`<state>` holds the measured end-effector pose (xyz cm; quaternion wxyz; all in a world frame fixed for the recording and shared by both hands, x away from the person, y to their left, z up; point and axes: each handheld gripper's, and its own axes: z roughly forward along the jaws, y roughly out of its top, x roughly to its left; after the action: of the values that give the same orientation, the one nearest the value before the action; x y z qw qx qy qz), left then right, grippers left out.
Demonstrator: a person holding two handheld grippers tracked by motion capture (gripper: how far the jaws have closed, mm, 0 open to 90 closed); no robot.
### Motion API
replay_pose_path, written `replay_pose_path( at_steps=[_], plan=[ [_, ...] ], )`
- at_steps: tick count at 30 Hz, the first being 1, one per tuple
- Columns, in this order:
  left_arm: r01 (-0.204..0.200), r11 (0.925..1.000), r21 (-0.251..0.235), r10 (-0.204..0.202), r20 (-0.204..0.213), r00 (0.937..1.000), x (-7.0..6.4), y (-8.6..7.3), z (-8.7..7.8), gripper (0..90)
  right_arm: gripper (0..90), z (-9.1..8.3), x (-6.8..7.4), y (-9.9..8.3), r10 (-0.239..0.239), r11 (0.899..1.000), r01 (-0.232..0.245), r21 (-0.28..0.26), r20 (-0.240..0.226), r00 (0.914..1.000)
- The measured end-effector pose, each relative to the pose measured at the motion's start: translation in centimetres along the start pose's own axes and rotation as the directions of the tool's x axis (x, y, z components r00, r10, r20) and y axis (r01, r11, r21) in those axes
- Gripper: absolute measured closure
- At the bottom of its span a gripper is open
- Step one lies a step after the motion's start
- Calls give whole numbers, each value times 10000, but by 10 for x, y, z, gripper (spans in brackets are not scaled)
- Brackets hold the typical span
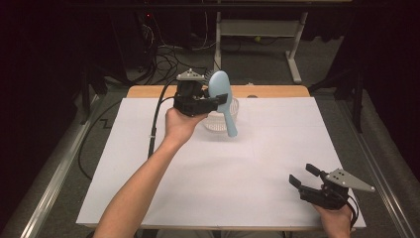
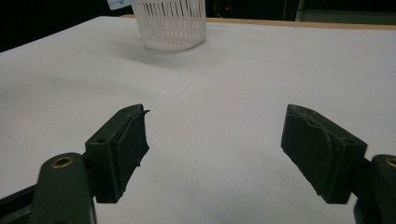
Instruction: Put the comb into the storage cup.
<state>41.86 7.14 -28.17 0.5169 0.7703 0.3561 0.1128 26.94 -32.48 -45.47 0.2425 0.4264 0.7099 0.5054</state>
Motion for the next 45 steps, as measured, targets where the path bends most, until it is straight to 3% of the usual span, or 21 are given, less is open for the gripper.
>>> replay_pose_path(
  at_steps=[15, 19, 30, 35, 45],
  plan=[
    [-175, 9998, 117, 179, -332, 9993, 7, 14, 13, 517, 228, 2, 0, -1, 53, 9999, -53, 92, 2, 10000],
    [24, 10000, -76, -26, -267, 9996, 10, 16, 12, 517, 228, 3, 2, -1, -96, 9999, 97, 143, -37, 9999],
    [197, 9997, -146, -205, -570, 9982, 16, 24, 16, 517, 228, 2, 4, 0, -201, 9997, 201, 113, -23, 9998],
    [466, 9984, -325, -486, -643, 9967, 20, 29, 18, 517, 229, 2, 4, 0, -196, 9998, 196, 107, -30, 9998],
    [520, 9976, -448, -562, -1001, 9934, 24, 37, 26, 516, 229, 2, 3, 0, -180, 9998, 180, 130, -4, 9998]
  ],
)
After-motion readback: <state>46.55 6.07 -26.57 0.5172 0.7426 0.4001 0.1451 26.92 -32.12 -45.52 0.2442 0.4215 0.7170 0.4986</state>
